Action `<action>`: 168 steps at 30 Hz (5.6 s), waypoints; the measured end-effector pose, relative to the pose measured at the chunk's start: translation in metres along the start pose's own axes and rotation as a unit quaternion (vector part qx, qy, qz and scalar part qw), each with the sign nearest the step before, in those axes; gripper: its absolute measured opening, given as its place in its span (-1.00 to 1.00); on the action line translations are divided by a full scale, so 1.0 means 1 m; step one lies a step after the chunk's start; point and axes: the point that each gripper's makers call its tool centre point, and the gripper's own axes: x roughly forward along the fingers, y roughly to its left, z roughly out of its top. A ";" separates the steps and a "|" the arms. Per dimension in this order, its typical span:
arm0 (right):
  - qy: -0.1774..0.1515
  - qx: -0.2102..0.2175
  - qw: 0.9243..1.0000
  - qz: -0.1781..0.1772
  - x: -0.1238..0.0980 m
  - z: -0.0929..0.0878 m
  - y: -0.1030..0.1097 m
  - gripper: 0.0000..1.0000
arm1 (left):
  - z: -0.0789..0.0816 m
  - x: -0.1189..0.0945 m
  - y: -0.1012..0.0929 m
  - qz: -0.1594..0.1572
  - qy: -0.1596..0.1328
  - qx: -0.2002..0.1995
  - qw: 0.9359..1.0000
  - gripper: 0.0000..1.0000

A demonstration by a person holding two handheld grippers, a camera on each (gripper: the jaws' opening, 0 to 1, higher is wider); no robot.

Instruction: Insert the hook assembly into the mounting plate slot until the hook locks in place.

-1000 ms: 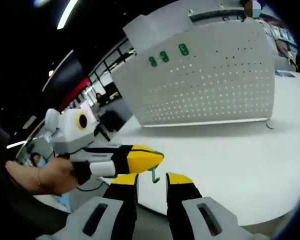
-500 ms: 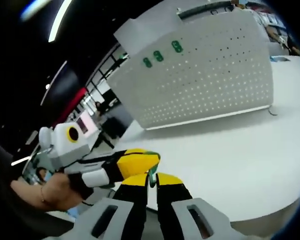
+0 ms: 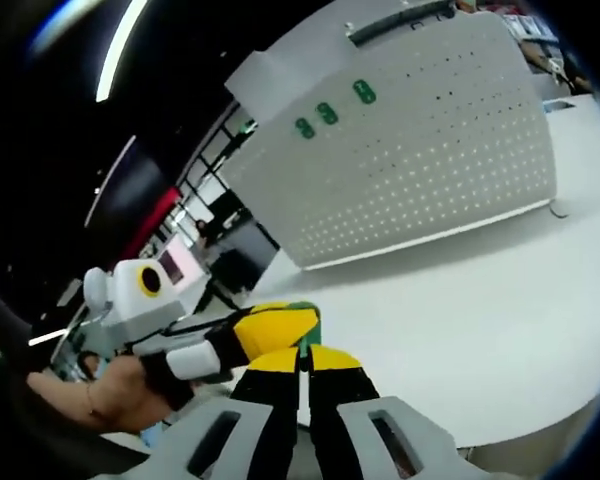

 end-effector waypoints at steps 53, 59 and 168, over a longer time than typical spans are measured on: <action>0.006 -0.232 0.972 -0.029 0.029 0.022 0.024 -0.99 | 0.003 -0.018 0.035 0.012 -0.003 0.027 1.000 -0.94; -0.006 -0.225 0.974 -0.028 0.027 0.028 0.024 -0.97 | 0.006 -0.018 0.032 0.011 -0.009 0.019 1.000 -0.96; -0.028 -0.209 0.977 -0.012 0.053 0.053 0.021 -0.99 | 0.002 -0.082 0.049 0.110 -0.009 0.144 0.983 0.76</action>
